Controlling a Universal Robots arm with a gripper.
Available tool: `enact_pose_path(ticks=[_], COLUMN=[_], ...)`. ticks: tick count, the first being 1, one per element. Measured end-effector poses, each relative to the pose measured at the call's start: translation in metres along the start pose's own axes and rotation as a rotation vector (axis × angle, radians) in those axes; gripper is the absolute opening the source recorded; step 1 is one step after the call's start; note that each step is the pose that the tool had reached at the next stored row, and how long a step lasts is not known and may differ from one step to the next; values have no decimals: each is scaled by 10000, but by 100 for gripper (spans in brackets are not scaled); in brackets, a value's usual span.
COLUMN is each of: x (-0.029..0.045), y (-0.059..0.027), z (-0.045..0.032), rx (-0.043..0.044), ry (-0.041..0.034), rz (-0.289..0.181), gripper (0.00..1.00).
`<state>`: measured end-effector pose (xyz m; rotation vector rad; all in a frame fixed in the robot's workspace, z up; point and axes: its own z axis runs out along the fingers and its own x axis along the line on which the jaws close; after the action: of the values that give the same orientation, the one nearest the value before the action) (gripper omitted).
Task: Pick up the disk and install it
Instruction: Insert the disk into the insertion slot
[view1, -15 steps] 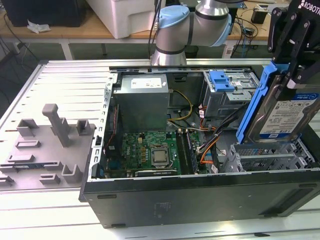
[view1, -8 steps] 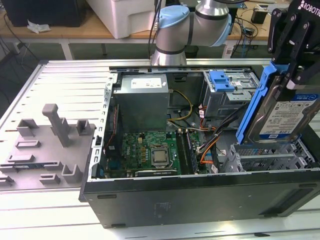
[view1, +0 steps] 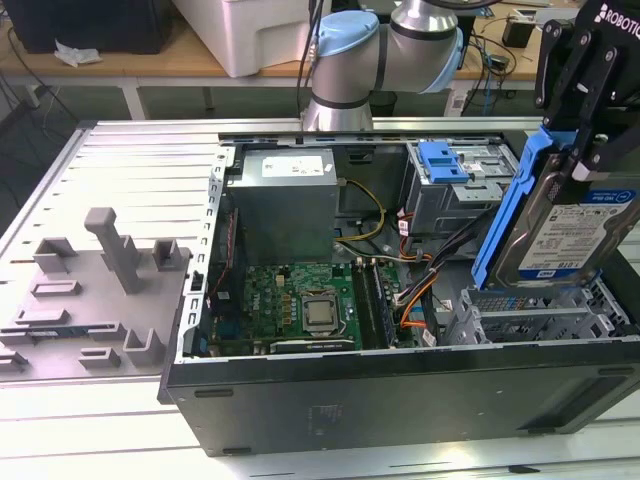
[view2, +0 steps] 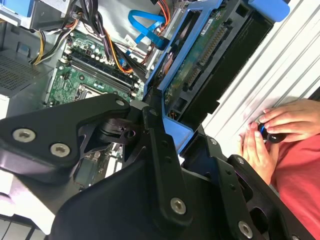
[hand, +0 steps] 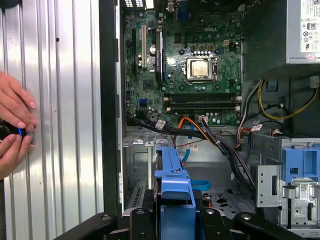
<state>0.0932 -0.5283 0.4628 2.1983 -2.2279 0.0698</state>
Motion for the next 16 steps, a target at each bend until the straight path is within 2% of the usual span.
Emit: enact_pose_path(ticks=[16], x=[5], y=[-2], z=[40], rx=[0], ry=[7], rz=[1], gripper=[36])
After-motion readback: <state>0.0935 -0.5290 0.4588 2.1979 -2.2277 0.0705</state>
